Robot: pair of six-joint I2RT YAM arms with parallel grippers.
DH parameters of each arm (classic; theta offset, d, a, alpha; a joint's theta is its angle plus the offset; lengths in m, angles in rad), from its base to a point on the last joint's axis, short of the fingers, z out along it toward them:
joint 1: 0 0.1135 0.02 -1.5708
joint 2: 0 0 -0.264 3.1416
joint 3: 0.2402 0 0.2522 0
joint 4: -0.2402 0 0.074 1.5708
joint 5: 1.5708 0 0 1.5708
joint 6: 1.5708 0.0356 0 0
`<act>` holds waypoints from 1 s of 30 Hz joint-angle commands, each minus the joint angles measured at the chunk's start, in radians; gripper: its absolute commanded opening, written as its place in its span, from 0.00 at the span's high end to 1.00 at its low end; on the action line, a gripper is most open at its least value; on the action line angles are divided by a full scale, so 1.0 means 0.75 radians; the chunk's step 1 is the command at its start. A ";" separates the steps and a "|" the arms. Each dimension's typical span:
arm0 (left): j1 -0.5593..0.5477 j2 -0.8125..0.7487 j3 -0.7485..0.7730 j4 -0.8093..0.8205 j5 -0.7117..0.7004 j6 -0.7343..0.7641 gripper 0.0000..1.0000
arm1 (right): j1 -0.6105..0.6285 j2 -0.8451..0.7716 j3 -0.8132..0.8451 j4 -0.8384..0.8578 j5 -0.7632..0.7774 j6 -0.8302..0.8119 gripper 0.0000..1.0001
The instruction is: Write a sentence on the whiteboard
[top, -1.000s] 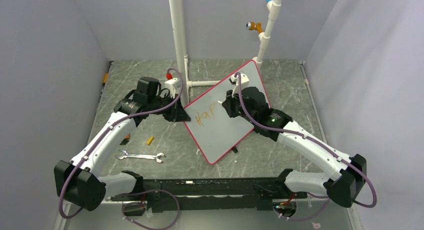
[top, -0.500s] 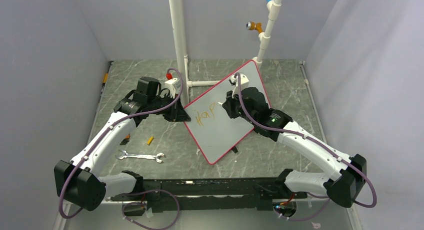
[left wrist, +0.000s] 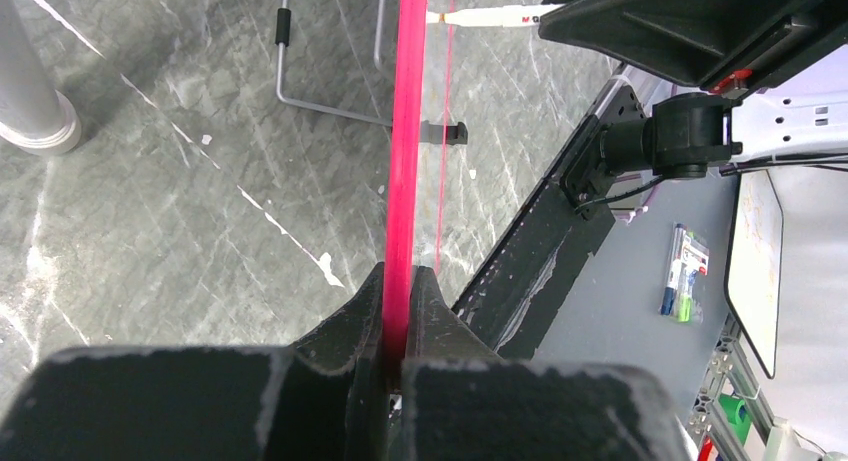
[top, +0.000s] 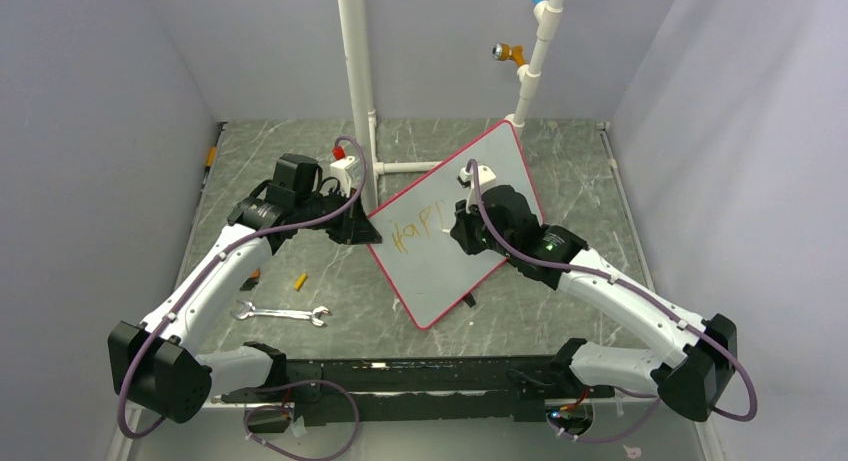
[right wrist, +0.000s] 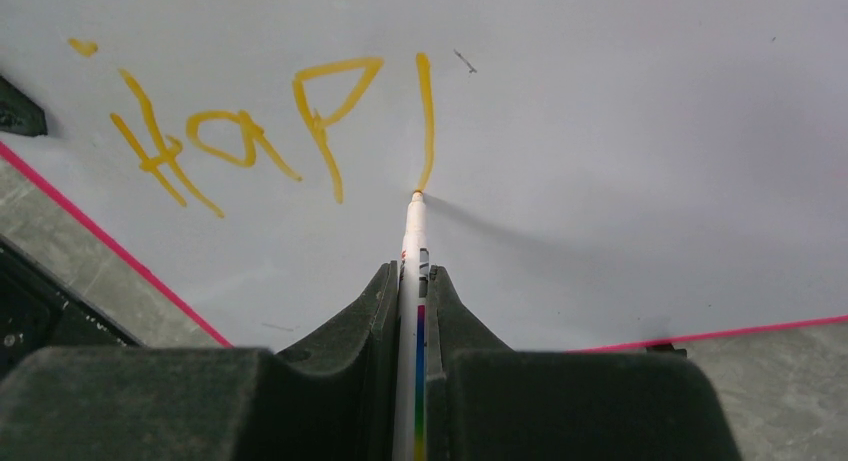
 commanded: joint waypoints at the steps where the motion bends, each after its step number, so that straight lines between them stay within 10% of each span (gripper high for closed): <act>1: 0.012 -0.024 0.001 0.113 -0.262 0.221 1.00 | -0.003 -0.068 0.065 -0.034 -0.033 0.006 1.00; 30: 0.011 -0.034 0.001 0.112 -0.264 0.223 1.00 | -0.007 0.030 0.117 0.244 0.117 0.026 1.00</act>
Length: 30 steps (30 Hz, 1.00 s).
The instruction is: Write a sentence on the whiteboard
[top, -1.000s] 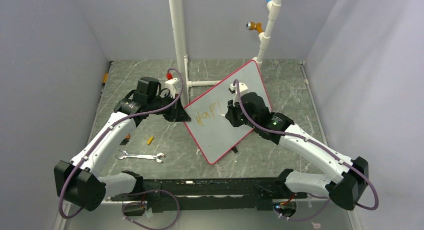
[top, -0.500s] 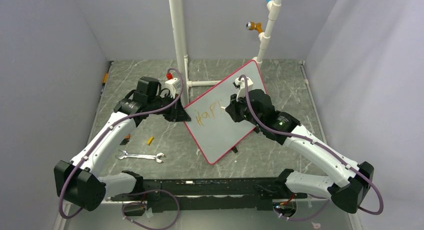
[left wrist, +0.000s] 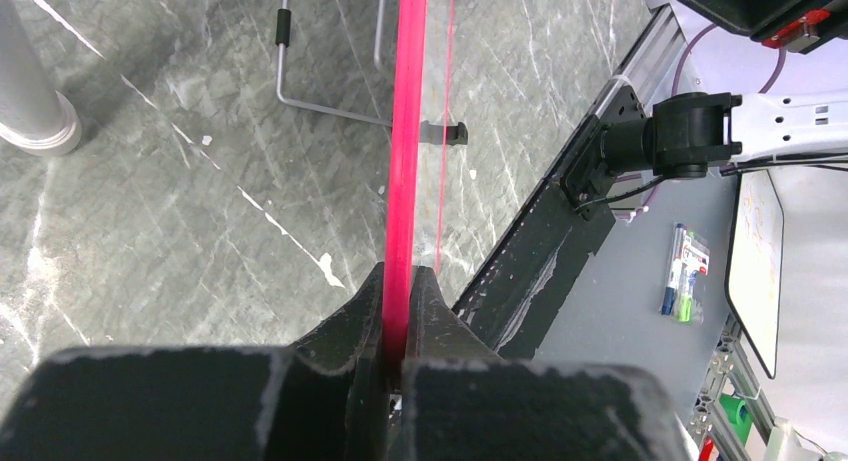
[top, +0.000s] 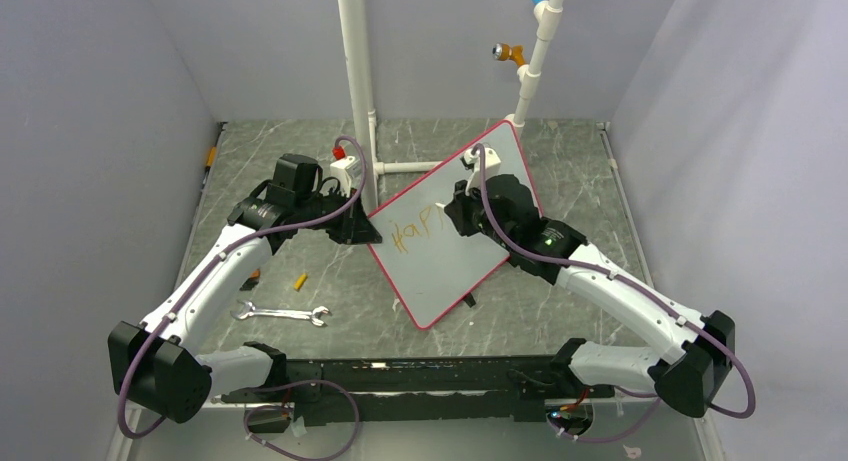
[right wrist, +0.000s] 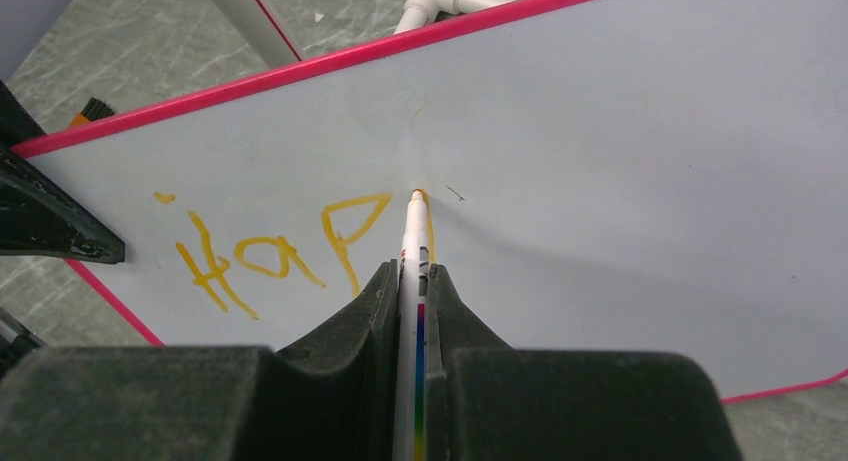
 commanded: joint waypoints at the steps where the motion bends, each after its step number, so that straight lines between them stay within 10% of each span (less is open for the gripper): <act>1: 0.012 -0.034 0.000 0.108 -0.266 0.220 1.00 | -0.007 0.000 0.043 0.079 0.039 0.011 1.00; 30: 0.012 -0.032 0.001 0.107 -0.277 0.223 1.00 | -0.016 -0.028 -0.026 -0.042 -0.017 0.059 1.00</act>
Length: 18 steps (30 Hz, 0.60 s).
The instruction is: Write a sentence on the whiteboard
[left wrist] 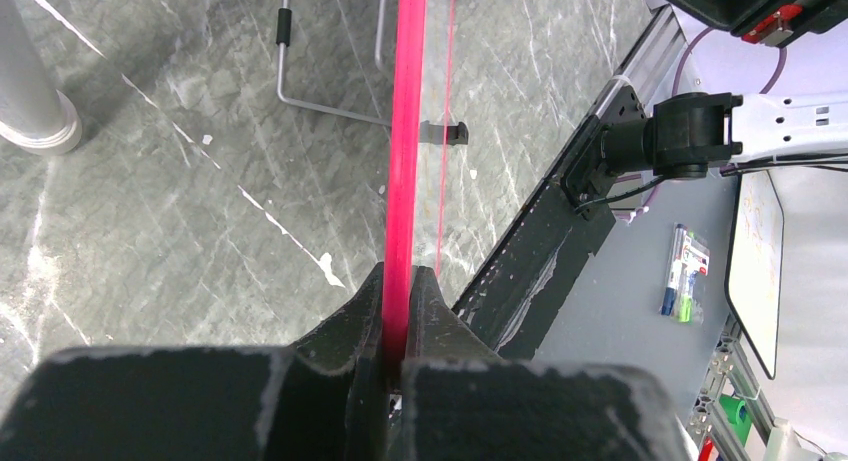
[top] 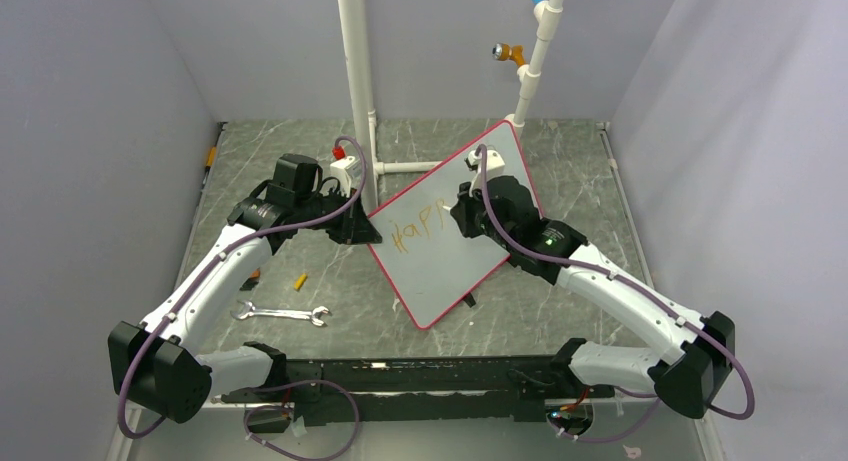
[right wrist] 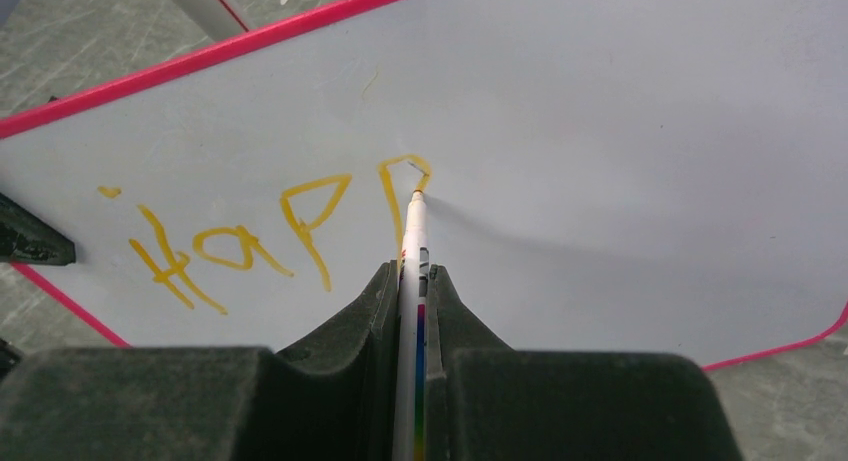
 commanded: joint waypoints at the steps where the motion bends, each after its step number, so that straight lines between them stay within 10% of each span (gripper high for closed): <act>1: 0.012 -0.032 0.001 0.107 -0.277 0.224 1.00 | -0.004 -0.030 -0.014 0.005 -0.085 0.027 1.00; 18: 0.012 -0.035 -0.002 0.104 -0.284 0.223 1.00 | -0.004 -0.214 -0.002 0.021 -0.064 0.060 1.00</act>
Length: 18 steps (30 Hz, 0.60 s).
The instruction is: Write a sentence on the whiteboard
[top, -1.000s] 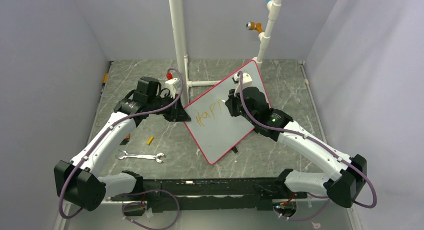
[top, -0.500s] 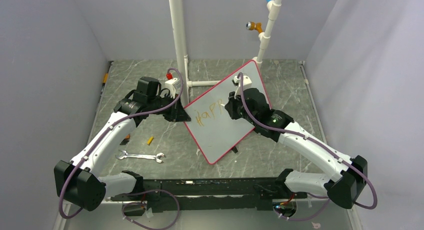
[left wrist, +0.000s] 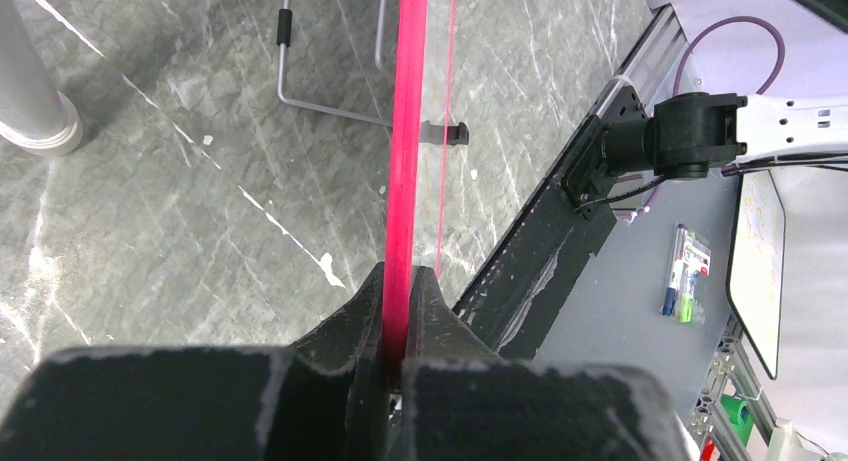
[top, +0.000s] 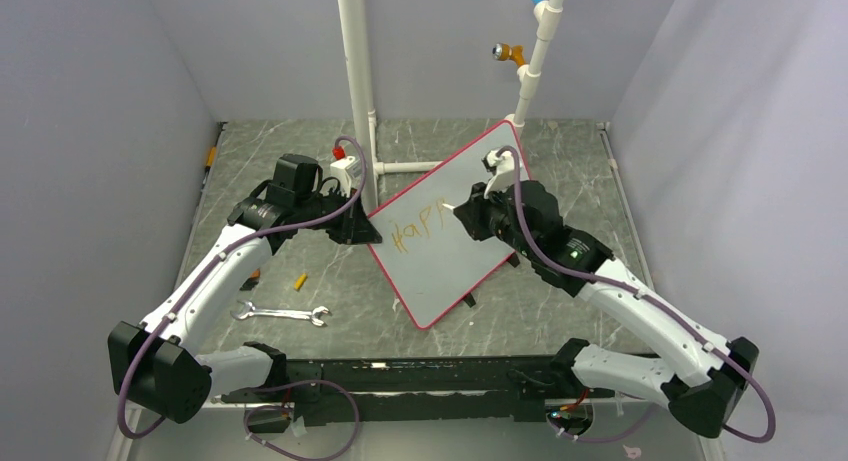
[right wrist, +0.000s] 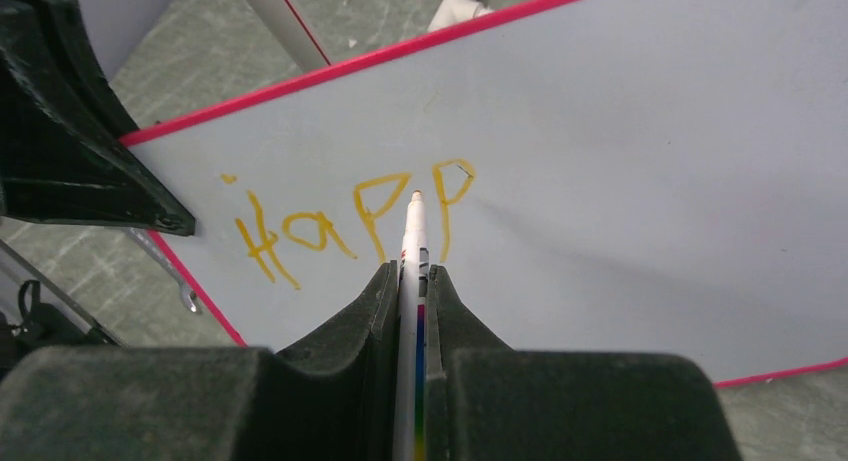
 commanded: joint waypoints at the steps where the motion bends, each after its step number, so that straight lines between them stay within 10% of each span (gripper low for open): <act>1: 0.013 -0.034 -0.003 0.103 -0.280 0.221 1.00 | -0.003 -0.071 -0.005 0.053 0.054 0.026 1.00; 18: 0.013 -0.038 -0.008 0.094 -0.326 0.200 1.00 | -0.004 -0.150 -0.029 -0.005 0.157 0.006 1.00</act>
